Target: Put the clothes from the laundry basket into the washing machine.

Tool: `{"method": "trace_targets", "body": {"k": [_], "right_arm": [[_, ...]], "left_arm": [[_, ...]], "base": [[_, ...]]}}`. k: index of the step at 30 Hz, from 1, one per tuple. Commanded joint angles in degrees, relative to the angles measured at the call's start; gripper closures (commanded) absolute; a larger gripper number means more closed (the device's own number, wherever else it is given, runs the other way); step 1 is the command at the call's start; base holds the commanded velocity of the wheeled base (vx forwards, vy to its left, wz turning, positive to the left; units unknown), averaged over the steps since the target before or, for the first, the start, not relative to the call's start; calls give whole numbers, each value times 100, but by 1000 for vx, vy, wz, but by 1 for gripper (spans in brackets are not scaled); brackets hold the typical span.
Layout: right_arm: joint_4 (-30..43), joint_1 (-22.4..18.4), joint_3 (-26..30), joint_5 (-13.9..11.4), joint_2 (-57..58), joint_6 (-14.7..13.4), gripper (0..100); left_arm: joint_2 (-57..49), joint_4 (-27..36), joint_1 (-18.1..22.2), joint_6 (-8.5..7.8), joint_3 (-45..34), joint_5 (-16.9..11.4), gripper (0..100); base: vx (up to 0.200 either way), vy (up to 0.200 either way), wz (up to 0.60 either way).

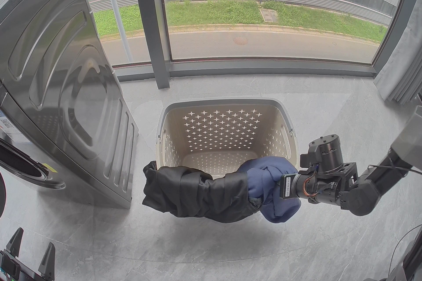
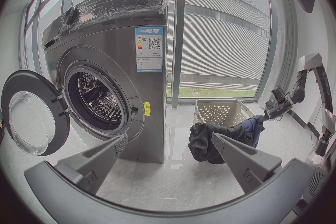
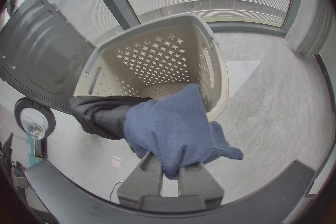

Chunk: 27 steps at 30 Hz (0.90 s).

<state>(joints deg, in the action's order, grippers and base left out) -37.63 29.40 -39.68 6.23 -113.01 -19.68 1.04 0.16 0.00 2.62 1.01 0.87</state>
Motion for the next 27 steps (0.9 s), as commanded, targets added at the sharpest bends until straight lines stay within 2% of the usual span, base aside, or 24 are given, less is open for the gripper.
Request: {"method": "trace_targets", "body": {"k": [1,14,18,25,27], "right_arm": [[-7,540,400,-69,1325,-344,100],[-42,654,707,-43,2512,-344,100],[-306,672,901,-96,2854,-256,100],[-833,690,1217,-96,3153,148,100],[-921,698,1235,-52,3153,359,100]], "left_arm": [[-77,2,9,2,-84,1,0],[-77,2,9,2,-84,1,0],[-77,2,0,2,-84,-7,0],[-77,2,0,2,-84,-7,0],[-77,2,0,2,-84,-7,0]], "base": [[0,0,0],[0,0,0],[0,0,0],[0,0,0],[0,0,0]]}}
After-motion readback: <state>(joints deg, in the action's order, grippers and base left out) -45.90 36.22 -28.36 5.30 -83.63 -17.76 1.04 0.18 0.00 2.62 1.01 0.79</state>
